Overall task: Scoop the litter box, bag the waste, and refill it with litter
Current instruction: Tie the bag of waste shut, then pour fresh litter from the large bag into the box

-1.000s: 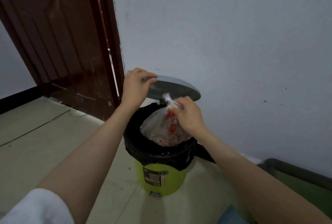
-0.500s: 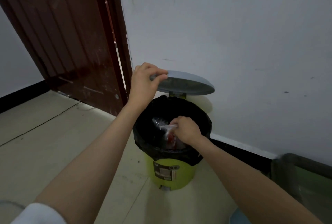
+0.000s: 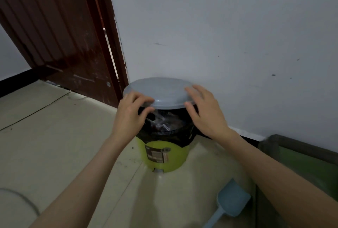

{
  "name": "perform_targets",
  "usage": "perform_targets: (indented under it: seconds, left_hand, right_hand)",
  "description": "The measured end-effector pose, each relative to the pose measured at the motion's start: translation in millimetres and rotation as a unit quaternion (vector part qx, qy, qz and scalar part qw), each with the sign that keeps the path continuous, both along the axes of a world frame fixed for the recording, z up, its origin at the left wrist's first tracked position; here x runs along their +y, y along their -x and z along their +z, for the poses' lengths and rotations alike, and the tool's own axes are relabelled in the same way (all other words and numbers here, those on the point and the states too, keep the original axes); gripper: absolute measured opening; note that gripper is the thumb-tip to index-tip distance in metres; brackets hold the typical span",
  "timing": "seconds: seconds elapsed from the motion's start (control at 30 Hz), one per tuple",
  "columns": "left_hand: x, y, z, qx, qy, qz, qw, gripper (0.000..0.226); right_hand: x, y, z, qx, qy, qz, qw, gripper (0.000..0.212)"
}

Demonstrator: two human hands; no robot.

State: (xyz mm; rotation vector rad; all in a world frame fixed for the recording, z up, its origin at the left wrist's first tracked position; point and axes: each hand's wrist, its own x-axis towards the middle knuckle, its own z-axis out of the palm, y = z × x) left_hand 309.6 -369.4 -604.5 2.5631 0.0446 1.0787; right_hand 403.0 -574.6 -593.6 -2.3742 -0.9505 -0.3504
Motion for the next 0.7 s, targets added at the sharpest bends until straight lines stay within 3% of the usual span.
perform_targets:
  seconds: [0.07, 0.23, 0.37, 0.47, 0.57, 0.7]
  left_hand:
    - [-1, 12, -24, 0.031, 0.011, 0.015, 0.999, 0.026]
    - [-3, 20, -61, 0.085, 0.032, 0.004, 0.996, 0.024]
    - [-9, 21, -60, 0.118, 0.019, -0.003, 0.993, 0.039]
    - [-14, 27, -68, 0.179, -0.05, 0.006, 0.983, 0.059]
    - [-20, 37, -67, 0.304, -0.095, 0.032, 0.947, 0.078]
    - [-25, 33, -16, 0.477, -0.155, 0.056, 0.863, 0.077]
  right_hand:
    - [3, 8, -15, 0.011, 0.082, 0.034, 0.996, 0.069]
    - [2, 23, -58, 0.041, 0.152, 0.045, 0.986, 0.084]
    - [-2, 24, -60, 0.047, 0.165, 0.049, 0.984, 0.068]
    - [-6, 23, -63, 0.053, 0.196, 0.059, 0.977, 0.056]
    - [-13, 25, -60, 0.075, 0.209, 0.07, 0.973, 0.06]
    - [-45, 27, -31, 0.09, 0.244, 0.042, 0.965, 0.067]
